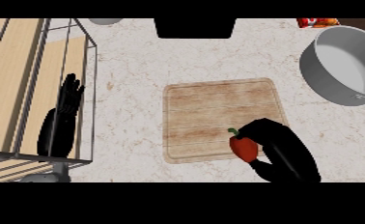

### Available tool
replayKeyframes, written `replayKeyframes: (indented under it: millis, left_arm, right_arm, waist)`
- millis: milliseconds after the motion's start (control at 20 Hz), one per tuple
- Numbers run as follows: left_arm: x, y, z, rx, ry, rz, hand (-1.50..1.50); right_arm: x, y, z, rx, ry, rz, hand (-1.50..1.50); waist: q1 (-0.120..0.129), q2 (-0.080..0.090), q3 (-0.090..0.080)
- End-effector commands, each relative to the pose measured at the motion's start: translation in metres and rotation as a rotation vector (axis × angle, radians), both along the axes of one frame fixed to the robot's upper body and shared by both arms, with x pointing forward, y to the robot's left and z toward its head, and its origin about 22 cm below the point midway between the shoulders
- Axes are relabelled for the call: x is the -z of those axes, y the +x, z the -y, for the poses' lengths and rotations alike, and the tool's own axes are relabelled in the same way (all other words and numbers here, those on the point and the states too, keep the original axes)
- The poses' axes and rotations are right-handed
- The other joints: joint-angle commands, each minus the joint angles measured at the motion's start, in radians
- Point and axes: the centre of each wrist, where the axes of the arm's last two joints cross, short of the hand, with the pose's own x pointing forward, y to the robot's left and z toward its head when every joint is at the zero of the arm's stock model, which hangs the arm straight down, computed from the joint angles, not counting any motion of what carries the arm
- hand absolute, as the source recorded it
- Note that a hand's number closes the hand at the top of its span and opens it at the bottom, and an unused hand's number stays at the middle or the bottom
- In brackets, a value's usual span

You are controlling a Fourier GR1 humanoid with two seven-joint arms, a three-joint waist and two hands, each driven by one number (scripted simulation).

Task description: Pick the bell pepper from the cutting board and place it in the pot

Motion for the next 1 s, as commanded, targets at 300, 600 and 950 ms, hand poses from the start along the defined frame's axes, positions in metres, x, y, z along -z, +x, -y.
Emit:
replayKeyframes:
  millis: [300,600,950]
  left_arm:
    - [0.002,-0.003,0.037,0.06,-0.083,0.041,0.0]
    - [-0.006,0.009,0.037,0.127,-0.082,0.046,0.0]
    - [-0.002,0.006,0.044,0.114,-0.079,0.055,0.0]
  right_arm:
    - [0.009,0.034,-0.003,0.095,0.006,0.032,1.5]
    - [0.005,0.072,-0.043,0.541,-0.095,-0.29,1.5]
    - [-0.05,0.12,-0.104,0.709,-0.106,-0.065,1.5]
  waist:
    - [0.001,0.0,0.002]
    - [0.046,0.015,-0.004]
    - [0.04,0.002,0.002]
